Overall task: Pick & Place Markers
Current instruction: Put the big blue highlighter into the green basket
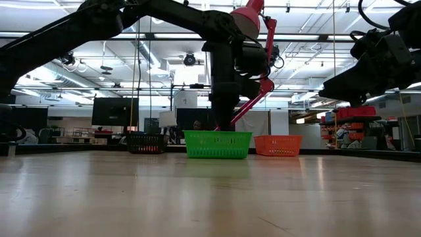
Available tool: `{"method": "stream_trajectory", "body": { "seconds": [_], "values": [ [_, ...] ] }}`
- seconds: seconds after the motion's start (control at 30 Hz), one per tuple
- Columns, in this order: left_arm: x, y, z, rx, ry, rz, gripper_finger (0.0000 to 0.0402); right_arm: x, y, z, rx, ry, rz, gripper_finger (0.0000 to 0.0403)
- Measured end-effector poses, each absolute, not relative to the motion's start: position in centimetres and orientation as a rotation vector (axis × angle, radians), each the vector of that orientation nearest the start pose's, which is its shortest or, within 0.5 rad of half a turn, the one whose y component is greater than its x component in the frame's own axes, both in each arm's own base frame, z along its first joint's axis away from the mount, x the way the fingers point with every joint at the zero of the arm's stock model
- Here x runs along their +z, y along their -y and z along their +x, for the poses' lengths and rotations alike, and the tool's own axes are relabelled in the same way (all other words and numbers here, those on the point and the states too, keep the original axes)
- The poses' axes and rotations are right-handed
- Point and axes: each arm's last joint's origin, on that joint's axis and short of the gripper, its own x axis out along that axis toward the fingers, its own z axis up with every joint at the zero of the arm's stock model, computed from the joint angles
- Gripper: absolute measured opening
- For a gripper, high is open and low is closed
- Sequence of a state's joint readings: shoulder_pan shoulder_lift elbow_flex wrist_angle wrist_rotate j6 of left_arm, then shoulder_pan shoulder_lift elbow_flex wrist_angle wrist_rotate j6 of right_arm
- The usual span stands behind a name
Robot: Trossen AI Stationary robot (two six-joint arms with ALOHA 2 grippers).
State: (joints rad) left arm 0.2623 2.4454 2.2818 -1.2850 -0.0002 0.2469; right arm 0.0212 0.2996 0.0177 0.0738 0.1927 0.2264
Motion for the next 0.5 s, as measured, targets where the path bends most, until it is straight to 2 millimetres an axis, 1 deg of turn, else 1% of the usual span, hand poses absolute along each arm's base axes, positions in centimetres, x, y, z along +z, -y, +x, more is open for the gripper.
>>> {"method": "stream_trajectory", "body": {
  "seconds": [0.1, 0.2, 0.5],
  "values": [
    [20.1, -12.7, 46.9, 0.065, -1.448, -0.019, 0.0296, 15.1, 0.3, 11.4, -0.194, -0.187, 0.203, 0.0185],
    [21.4, -13.1, 46.7, 0.145, -1.427, -0.098, 0.0297, 15.1, 0.3, 11.4, -0.194, -0.187, 0.202, 0.0185],
    [24.3, -12.9, 45.0, 0.344, -1.433, -0.323, 0.0297, 15.1, 0.3, 11.4, -0.194, -0.187, 0.202, 0.0185]
  ]
}}
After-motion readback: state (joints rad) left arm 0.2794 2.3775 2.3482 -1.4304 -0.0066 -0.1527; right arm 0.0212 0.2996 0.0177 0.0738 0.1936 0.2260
